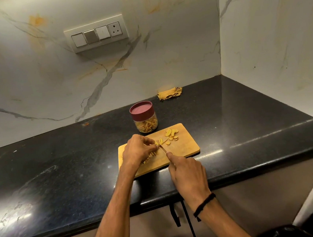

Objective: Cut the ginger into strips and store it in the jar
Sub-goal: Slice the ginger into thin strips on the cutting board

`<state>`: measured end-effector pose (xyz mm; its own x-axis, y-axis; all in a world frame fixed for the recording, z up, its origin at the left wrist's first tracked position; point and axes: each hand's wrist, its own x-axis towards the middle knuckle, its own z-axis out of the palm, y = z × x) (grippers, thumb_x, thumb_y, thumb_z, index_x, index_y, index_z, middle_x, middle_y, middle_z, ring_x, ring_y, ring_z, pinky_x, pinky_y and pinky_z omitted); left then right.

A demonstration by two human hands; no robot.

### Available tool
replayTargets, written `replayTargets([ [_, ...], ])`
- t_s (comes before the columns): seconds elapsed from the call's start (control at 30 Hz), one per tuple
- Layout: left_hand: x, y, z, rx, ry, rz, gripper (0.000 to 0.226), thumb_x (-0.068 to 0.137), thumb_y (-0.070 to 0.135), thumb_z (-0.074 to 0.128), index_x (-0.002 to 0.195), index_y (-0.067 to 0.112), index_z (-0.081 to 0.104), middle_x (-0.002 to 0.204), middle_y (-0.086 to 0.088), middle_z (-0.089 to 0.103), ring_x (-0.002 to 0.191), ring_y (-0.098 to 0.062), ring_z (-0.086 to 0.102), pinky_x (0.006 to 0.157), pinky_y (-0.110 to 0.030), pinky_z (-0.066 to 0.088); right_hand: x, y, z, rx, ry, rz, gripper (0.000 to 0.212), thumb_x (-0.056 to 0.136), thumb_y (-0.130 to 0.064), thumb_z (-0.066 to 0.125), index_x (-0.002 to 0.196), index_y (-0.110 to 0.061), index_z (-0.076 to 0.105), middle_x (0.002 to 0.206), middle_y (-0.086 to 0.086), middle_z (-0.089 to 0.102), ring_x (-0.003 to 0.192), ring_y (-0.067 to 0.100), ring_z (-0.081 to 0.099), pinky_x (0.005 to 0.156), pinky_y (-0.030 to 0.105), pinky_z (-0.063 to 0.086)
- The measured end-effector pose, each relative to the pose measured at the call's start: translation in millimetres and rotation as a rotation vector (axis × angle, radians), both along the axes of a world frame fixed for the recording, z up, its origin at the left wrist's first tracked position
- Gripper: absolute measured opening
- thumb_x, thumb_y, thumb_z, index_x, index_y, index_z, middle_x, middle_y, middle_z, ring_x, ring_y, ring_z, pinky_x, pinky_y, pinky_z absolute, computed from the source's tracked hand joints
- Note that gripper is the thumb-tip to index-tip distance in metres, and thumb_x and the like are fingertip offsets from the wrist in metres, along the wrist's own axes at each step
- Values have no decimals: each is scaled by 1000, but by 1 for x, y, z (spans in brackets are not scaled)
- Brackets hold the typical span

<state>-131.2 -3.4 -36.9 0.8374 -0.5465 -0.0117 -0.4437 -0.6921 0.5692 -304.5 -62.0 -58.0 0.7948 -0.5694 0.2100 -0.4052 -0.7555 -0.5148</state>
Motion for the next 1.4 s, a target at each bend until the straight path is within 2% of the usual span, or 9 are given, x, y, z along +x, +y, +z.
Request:
replayTargets([
  [0.17, 0, 0, 2, -5, 12, -5, 27, 87, 24, 78, 112, 16, 75, 115, 1, 71, 77, -1, 56, 62, -15, 41, 3, -4, 0, 90, -64, -28, 41, 104, -37, 39, 145, -37, 39, 103, -7, 66, 83, 7, 55, 68, 18, 37],
  [0.3, -1, 1, 3, -4, 17, -4, 27, 87, 24, 78, 112, 16, 75, 115, 1, 71, 77, -1, 56, 61, -14, 41, 4, -5, 3, 96, -78, -46, 42, 104, -35, 38, 145, -36, 39, 105, -5, 66, 90, 10, 59, 70, 20, 40],
  [0.47, -1, 0, 3, -9, 13, -6, 26, 87, 24, 78, 112, 16, 75, 116, 0, 70, 76, -1, 56, 63, -16, 43, 5, -3, 4, 81, -74, -35, 43, 104, -37, 37, 147, -38, 36, 104, -6, 66, 82, 7, 53, 69, 18, 37],
  [0.6, -2, 0, 5, -13, 16, -13, 26, 87, 22, 77, 113, 15, 75, 118, -1, 70, 76, -1, 55, 65, -17, 44, 8, -4, 3, 70, -67, -53, 42, 104, -37, 36, 146, -37, 37, 105, -6, 67, 91, 10, 60, 76, 23, 45],
  [0.8, -2, 0, 4, -7, 3, -14, 26, 87, 21, 77, 112, 15, 75, 121, -1, 69, 80, -2, 54, 76, -21, 46, 6, -4, 1, 79, -88, -70, 43, 104, -37, 37, 147, -36, 38, 104, -7, 67, 84, 8, 56, 71, 21, 41],
  [0.93, -2, -1, 4, -7, 8, -10, 26, 87, 21, 78, 112, 15, 76, 120, -1, 70, 77, 0, 54, 67, -15, 42, 2, -6, 3, 112, -108, -68, 41, 103, -38, 39, 144, -36, 42, 105, -8, 67, 75, 3, 42, 62, 14, 30],
  [1.13, -1, -2, 3, -17, 2, 8, 22, 85, 22, 79, 106, 14, 77, 112, -1, 72, 78, -2, 57, 63, -15, 41, -5, -8, 2, 126, -160, -67, 41, 101, -39, 42, 142, -37, 45, 95, -7, 67, 71, 4, 46, 52, 11, 26],
  [1.27, -1, -1, 3, -7, 5, 9, 22, 85, 22, 79, 106, 14, 78, 111, 0, 73, 79, -2, 58, 69, -18, 43, 5, -9, 7, 103, -195, -61, 42, 101, -37, 43, 143, -36, 44, 99, -6, 69, 72, 3, 44, 62, 13, 32],
  [1.4, -1, -1, 4, 3, 5, 2, 23, 86, 22, 78, 108, 15, 77, 112, 0, 72, 77, 0, 56, 68, -16, 42, 25, -12, 4, 67, -168, -30, 41, 101, -38, 42, 142, -36, 46, 97, -6, 70, 72, 5, 48, 59, 15, 30],
])
